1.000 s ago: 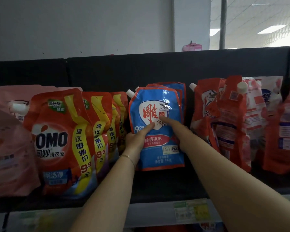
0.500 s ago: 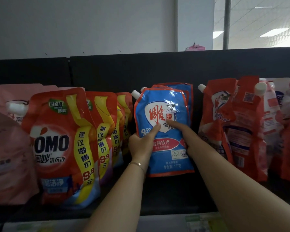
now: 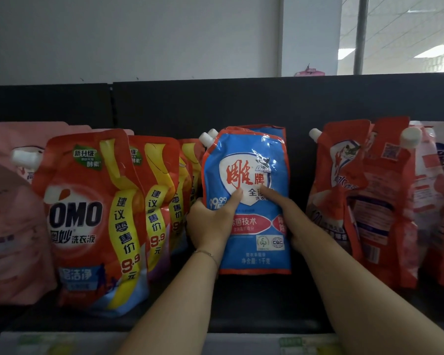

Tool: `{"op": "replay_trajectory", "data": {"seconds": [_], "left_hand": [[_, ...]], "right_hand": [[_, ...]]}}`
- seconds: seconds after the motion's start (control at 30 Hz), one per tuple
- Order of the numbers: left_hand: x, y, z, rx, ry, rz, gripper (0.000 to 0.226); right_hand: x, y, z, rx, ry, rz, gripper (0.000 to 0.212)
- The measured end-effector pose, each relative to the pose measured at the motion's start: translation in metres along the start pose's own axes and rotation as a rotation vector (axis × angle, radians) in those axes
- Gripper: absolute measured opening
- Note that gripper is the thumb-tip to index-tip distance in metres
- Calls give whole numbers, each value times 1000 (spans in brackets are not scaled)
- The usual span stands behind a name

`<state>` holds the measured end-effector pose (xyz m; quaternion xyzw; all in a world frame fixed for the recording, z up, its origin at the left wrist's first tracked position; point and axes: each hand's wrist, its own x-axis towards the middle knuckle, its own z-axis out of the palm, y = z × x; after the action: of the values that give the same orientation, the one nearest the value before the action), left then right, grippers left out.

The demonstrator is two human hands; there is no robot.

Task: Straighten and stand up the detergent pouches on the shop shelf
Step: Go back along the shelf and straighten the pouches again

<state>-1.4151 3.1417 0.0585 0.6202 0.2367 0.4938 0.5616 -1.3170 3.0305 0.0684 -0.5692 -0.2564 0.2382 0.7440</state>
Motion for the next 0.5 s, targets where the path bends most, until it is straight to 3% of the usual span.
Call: {"op": "replay_trajectory", "data": {"seconds": [0.23, 0.37, 0.5], "left_hand": [[6, -3, -3, 25, 41, 1, 46], [6, -4, -5, 37, 37, 4, 44], [-4, 2, -11, 127, 16, 73, 52]], "right_hand": [[-4, 9, 15, -137, 260, -136, 57], [-10, 11, 21, -272, 347, -191, 97], [-21, 3, 23, -317, 385, -55, 123]]}}
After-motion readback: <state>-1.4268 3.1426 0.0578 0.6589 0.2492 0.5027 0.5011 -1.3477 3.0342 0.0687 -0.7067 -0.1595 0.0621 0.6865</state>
